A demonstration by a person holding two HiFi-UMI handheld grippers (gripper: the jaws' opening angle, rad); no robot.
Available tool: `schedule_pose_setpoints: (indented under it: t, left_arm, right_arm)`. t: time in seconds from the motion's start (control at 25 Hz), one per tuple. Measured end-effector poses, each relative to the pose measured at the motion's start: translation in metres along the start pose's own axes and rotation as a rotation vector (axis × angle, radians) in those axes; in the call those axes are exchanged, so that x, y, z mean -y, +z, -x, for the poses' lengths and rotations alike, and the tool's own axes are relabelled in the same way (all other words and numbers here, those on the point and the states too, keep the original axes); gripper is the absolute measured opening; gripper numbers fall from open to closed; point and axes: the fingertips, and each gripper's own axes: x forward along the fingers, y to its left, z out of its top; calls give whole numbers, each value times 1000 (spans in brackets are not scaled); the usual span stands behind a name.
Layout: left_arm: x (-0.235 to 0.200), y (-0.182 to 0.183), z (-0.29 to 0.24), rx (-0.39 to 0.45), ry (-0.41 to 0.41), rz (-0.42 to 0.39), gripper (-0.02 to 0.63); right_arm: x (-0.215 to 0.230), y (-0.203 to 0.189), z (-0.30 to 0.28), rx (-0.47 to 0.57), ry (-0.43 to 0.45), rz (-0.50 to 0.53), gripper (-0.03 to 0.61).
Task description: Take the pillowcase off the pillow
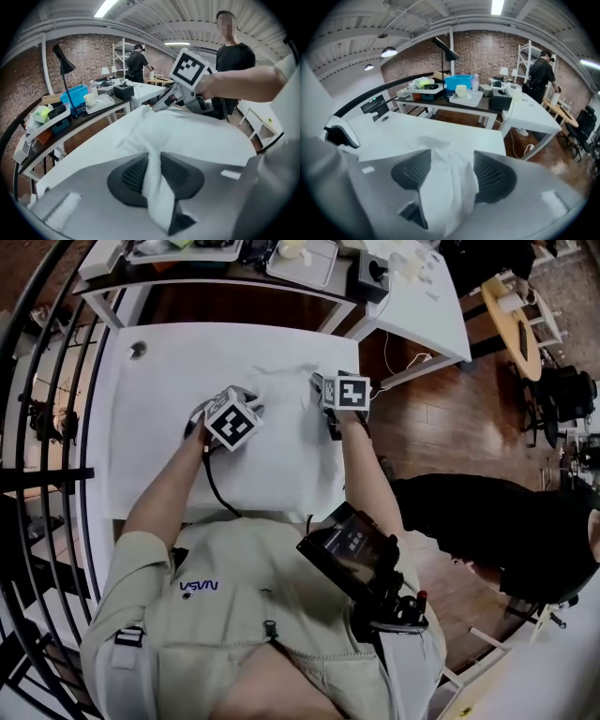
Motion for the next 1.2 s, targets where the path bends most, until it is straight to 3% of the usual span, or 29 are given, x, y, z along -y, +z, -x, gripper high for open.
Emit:
schedule_pose_setpoints:
  t: [0.12, 0.24, 0.48, 0.64, 0.72, 0.8, 0.88, 1.04, 1.2]
  left_arm:
    - [6, 2, 13, 46, 14, -16, 47]
    - [15, 2, 37, 119, 26, -18, 30]
    - [30, 13, 103, 304, 101, 16, 28]
    - [39, 8, 134, 386, 150, 34, 28]
    - [38, 4, 138, 409, 164, 46, 28]
    - [27, 2, 133, 423, 180, 70, 33]
    - [11, 4, 123, 440, 195, 97, 51]
    - [-19, 18, 113, 457, 263, 100, 81]
    - [-18, 45, 143, 543, 337, 43, 111]
  right_arm:
    - [-3, -12, -14, -23, 31, -26, 251]
    - [-7, 3, 2, 46, 3, 16, 15]
    - [42, 24, 35, 179, -195, -3, 11]
    - [91, -2, 38, 142, -306, -73, 11]
    - [94, -15, 28, 122, -261, -85, 12]
    - [77, -24, 16, 118, -161, -95, 27]
    - [56, -33, 10, 119, -87, -119, 141]
    - [41, -35, 37, 205, -67, -116, 170]
    - [30, -36, 95, 349, -71, -70, 170]
